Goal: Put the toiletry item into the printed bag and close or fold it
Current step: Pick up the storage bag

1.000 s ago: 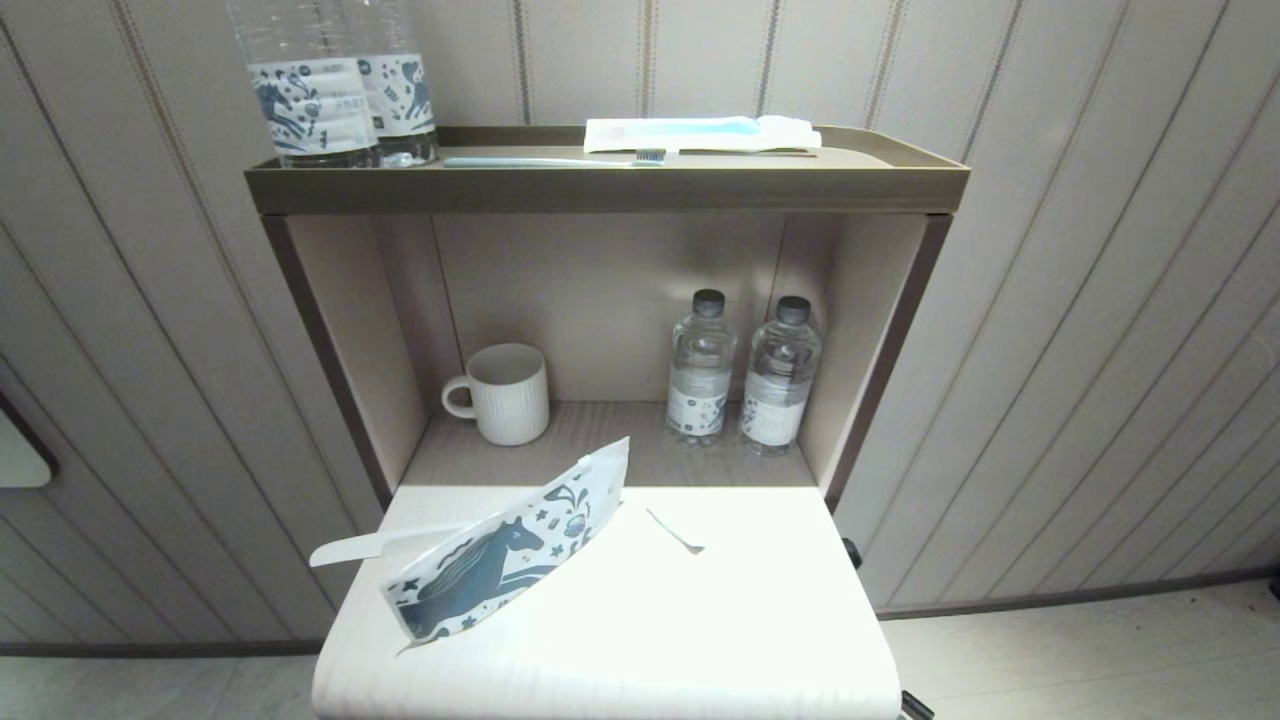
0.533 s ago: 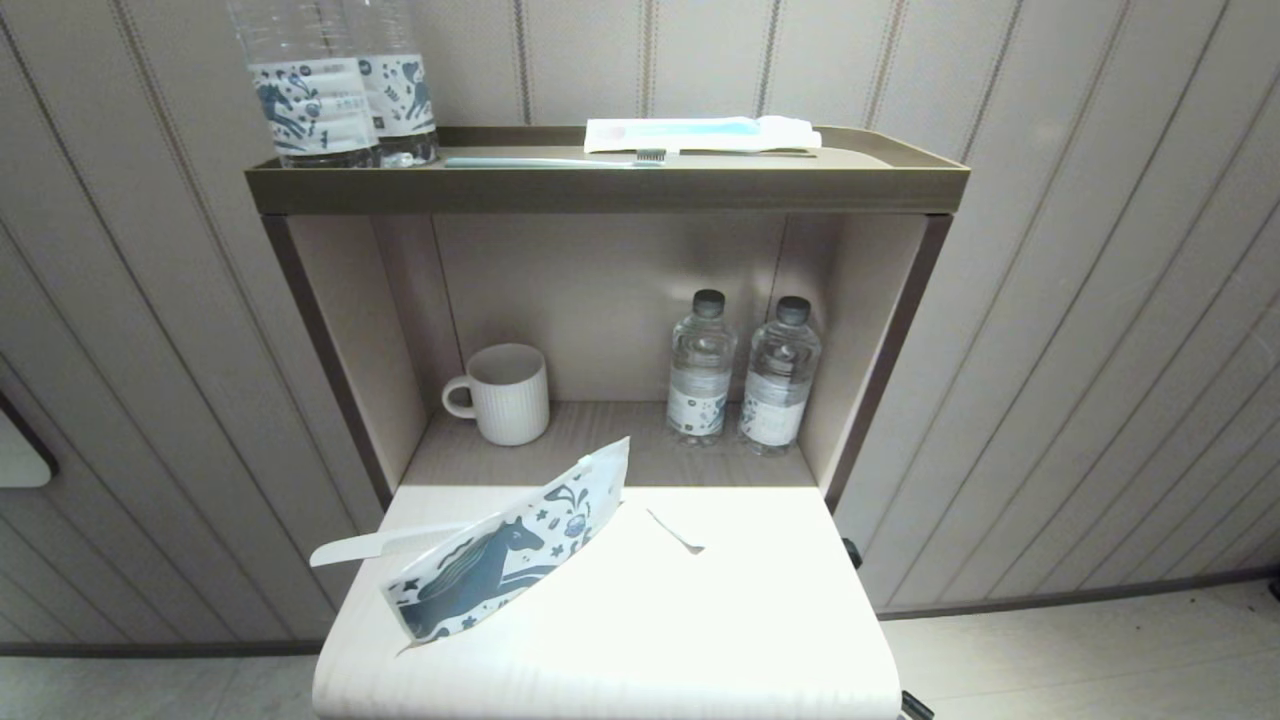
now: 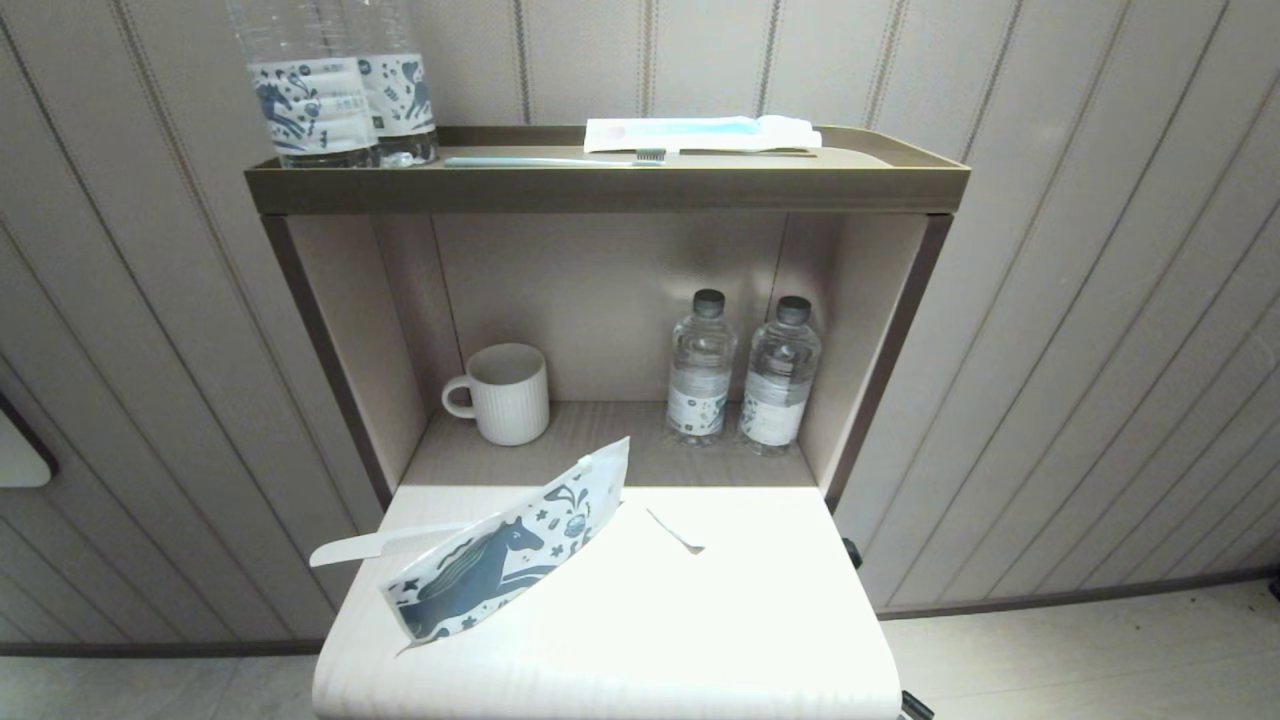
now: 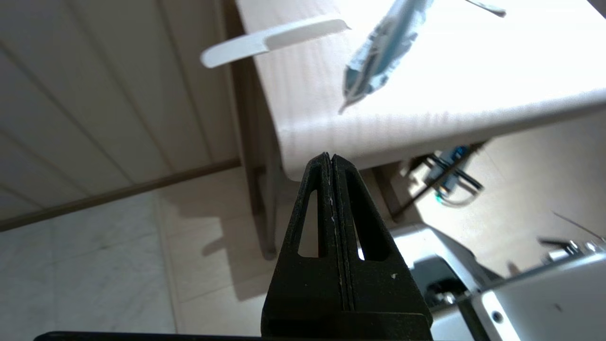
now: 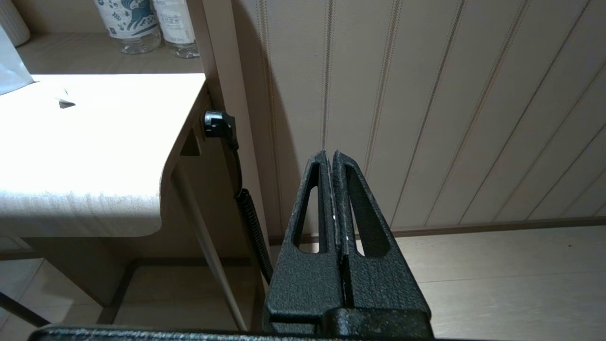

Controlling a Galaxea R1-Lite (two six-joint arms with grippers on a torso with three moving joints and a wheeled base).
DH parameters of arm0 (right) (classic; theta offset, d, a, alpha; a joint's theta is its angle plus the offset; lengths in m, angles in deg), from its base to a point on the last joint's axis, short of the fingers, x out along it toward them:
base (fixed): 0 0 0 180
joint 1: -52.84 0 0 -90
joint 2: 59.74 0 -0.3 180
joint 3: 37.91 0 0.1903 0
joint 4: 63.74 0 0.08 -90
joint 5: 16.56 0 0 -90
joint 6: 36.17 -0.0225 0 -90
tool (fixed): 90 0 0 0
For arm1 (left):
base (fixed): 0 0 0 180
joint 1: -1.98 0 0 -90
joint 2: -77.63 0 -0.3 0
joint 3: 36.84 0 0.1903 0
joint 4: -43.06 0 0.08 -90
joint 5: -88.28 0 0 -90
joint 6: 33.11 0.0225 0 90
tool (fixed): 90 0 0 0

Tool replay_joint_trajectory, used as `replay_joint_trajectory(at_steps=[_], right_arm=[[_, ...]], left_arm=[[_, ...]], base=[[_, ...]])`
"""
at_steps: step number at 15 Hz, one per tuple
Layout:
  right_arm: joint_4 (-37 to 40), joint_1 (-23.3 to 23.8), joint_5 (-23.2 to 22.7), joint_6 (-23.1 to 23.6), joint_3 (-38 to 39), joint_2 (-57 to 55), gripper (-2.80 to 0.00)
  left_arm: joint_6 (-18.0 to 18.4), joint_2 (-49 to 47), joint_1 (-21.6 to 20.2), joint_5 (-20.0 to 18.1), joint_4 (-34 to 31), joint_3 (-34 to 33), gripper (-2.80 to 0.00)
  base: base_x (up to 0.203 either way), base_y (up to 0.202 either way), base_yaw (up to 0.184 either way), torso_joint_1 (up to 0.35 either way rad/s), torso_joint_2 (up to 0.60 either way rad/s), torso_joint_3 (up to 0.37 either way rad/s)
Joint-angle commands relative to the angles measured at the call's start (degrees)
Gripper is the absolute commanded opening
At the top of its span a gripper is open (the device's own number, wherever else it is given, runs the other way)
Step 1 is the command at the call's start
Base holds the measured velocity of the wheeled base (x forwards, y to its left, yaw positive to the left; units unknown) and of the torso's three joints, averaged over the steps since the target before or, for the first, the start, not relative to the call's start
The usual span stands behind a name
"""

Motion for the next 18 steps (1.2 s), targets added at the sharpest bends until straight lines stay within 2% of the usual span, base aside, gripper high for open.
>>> replay_joint_trajectory(at_steps=[1, 4, 10, 15, 18], right_arm=[[-0.05, 0.00, 0.02, -0.01, 0.00, 0.05, -2.80], [-0.05, 0.00, 0.02, -0.01, 0.00, 0.05, -2.80], [-0.05, 0.00, 0.02, -0.01, 0.00, 0.05, -2.80], [-0.05, 0.00, -0.07, -0.01, 0.00, 0.05, -2.80], [-0.05, 0.00, 0.01, -0.01, 0.00, 0.05, -2.80]], left_arm=[[0.95, -6.29, 0.00, -3.29, -0.14, 1.21, -2.80], [2.06, -10.79, 0.01, -6.27, 0.06, 1.96, -2.80], [2.13, -15.84, 0.25, -7.19, 1.47, 2.97, -2.80], [2.10, -20.58, 5.65, -7.19, 1.54, 2.83, -2.80], [2.10, -23.97, 11.87, -7.19, 1.58, 2.16, -2.80]], base=[[0.000, 0.000, 0.000, 0.000, 0.00, 0.000], [0.000, 0.000, 0.000, 0.000, 0.00, 0.000], [0.000, 0.000, 0.000, 0.000, 0.00, 0.000], [0.000, 0.000, 0.000, 0.000, 0.00, 0.000], [0.000, 0.000, 0.000, 0.000, 0.00, 0.000]])
